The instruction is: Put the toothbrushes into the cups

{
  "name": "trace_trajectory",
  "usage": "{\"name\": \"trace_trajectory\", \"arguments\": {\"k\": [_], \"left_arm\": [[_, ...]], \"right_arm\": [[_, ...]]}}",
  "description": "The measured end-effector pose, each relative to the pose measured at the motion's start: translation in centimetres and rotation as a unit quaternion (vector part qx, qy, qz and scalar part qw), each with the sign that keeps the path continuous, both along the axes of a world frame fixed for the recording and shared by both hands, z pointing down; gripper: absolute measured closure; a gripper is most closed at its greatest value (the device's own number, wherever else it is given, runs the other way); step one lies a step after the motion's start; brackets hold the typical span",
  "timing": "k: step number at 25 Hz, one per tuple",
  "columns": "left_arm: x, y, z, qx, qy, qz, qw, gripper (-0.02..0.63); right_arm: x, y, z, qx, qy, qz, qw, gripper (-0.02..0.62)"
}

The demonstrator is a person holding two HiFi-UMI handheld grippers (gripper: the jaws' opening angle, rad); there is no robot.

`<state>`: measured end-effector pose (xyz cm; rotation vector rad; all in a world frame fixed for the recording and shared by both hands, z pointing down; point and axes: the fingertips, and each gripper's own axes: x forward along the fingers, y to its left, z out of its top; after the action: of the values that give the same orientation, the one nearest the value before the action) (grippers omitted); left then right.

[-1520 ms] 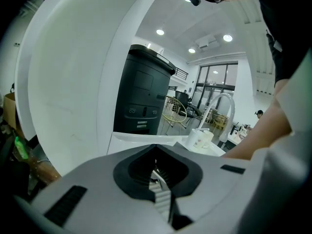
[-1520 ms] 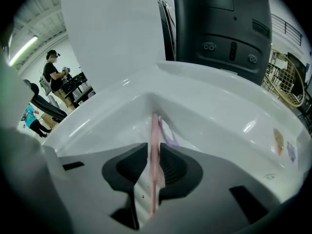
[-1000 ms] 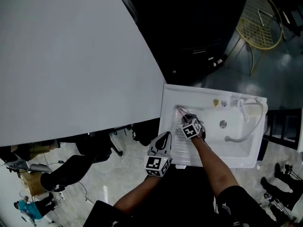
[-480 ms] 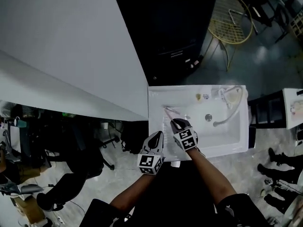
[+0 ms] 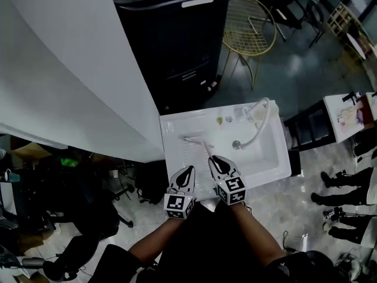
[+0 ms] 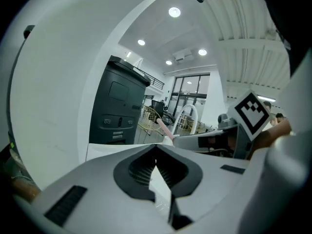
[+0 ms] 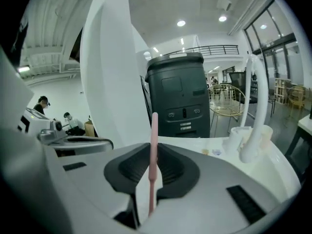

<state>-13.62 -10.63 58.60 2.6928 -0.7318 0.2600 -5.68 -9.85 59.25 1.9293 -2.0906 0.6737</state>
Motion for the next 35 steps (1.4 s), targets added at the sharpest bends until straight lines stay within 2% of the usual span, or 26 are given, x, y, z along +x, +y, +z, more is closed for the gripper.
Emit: {"name": "trace_trajectory", "arguments": {"k": [4,10,13,19,23,28,31,35], "left_arm": [[2.3,1.8,-2.1,0.018,0.012,0.018,0.9996,0.594],[6.0,2.9,-5.5,0.044,0.018,0.019,0.9987,0.594],[9.0,4.7,-7.8,0.058,0.028,0.038,0.9972,0.593],[15.9,12.1,-9.5,0.078,0.027,0.061,0.9947,0.594],[19.3,15.9,-9.6,0.082,0.017,0.067,0.9942,0.593],[23.6,20.0,-10.3,0.089,0.024,0.06,0.9939,0.594],[25.7,22.1,-10.8,0.092,0.035,0.054,0.9936,0.594],[26.5,24.8,-10.1,0.078,0.024,0.052,0.9953,0.594]], "right_arm": [[1.2,2.3,-2.6,0.039,-0.007,0.014,0.999,0.535],[5.1,5.9,-6.0,0.094,-0.006,0.038,0.995,0.535],[7.5,8.1,-7.9,0.119,-0.005,0.055,0.991,0.535],[13.5,14.3,-9.7,0.135,0.015,0.089,0.987,0.535],[16.3,17.3,-10.8,0.15,0.018,0.092,0.984,0.535],[20.1,21.6,-11.3,0.155,0.018,0.09,0.984,0.535],[21.8,23.6,-11.6,0.16,0.022,0.083,0.983,0.535],[22.5,25.8,-11.7,0.167,0.022,0.07,0.983,0.535]]}}
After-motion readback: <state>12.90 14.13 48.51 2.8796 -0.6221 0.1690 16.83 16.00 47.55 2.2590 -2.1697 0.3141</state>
